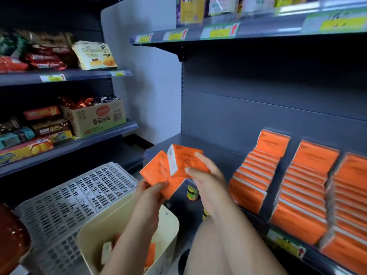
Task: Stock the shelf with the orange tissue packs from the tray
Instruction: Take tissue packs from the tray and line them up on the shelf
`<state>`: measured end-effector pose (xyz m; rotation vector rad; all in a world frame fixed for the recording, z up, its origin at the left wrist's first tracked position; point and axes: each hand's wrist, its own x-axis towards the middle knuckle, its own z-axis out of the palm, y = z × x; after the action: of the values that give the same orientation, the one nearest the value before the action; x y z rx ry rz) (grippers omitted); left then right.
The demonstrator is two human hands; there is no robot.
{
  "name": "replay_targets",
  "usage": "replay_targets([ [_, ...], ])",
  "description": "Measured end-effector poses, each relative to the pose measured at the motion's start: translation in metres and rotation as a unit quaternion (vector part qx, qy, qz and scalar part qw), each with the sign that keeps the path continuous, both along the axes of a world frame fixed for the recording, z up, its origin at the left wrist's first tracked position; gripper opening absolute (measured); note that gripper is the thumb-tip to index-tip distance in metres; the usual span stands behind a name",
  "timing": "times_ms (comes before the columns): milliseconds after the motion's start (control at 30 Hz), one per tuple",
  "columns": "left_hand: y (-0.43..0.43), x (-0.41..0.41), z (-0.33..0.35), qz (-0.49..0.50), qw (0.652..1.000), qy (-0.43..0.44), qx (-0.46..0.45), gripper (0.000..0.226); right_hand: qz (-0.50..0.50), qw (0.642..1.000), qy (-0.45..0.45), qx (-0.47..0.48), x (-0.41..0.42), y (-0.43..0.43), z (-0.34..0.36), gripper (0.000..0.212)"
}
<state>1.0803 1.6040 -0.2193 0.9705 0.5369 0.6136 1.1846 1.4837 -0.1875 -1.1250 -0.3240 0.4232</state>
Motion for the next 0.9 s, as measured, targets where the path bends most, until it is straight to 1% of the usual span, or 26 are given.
replay_targets([
  [33,-0.004,0.006,0.002,-0.003,1.000,0.003,0.010,0.037,-0.007,1.000,0.001,-0.008,0.005,-0.008,0.003,0.068],
  [100,-0.016,0.019,0.008,-0.025,0.999,0.001,0.029,0.037,-0.032,0.999,0.019,-0.011,0.020,-0.026,0.008,0.086],
  [133,-0.023,0.026,0.011,-0.039,0.999,-0.005,0.033,0.036,-0.041,0.999,0.024,-0.008,0.027,-0.036,0.011,0.093],
  [167,-0.031,0.034,0.016,-0.054,0.998,-0.014,0.034,0.033,-0.052,0.998,0.020,-0.018,0.035,-0.048,0.014,0.094],
  [200,-0.040,0.043,0.021,-0.073,0.996,-0.026,0.035,0.029,-0.062,0.997,0.009,-0.038,0.040,-0.062,0.020,0.090],
  [300,-0.068,0.072,0.034,-0.101,0.993,-0.058,0.028,0.020,-0.094,0.990,-0.056,-0.090,0.057,-0.109,0.031,0.062],
  [333,-0.079,0.081,0.038,-0.107,0.991,-0.071,0.038,0.024,-0.112,0.986,-0.072,-0.097,0.063,-0.126,0.034,0.060],
  [367,-0.095,0.093,0.041,-0.115,0.988,-0.086,0.052,0.036,-0.135,0.981,-0.094,-0.105,0.071,-0.148,0.036,0.067],
  [433,-0.126,0.112,0.043,-0.130,0.983,-0.105,0.076,0.059,-0.170,0.966,-0.137,-0.138,0.086,-0.191,0.038,0.096],
  [467,-0.141,0.121,0.044,-0.152,0.979,-0.109,0.084,0.066,-0.183,0.957,-0.159,-0.161,0.091,-0.213,0.041,0.105],
  [500,-0.156,0.129,0.045,-0.186,0.972,-0.113,0.087,0.067,-0.196,0.946,-0.178,-0.187,0.097,-0.235,0.041,0.103],
  [533,-0.169,0.138,0.046,-0.220,0.965,-0.117,0.084,0.063,-0.210,0.935,-0.193,-0.211,0.102,-0.256,0.041,0.096],
  [600,-0.191,0.154,0.045,-0.270,0.953,-0.125,0.051,0.049,-0.237,0.913,-0.207,-0.258,0.109,-0.296,0.042,0.077],
  [700,-0.220,0.181,0.041,-0.309,0.944,-0.111,0.015,0.028,-0.303,0.873,-0.218,-0.315,0.113,-0.344,0.036,0.062],
  [833,-0.250,0.213,0.034,-0.336,0.935,-0.096,0.063,0.027,-0.407,0.810,-0.250,-0.339,0.111,-0.392,0.016,0.051],
  [900,-0.259,0.228,0.035,-0.336,0.934,-0.091,0.086,0.036,-0.443,0.780,-0.259,-0.359,0.114,-0.413,0.013,0.048],
])
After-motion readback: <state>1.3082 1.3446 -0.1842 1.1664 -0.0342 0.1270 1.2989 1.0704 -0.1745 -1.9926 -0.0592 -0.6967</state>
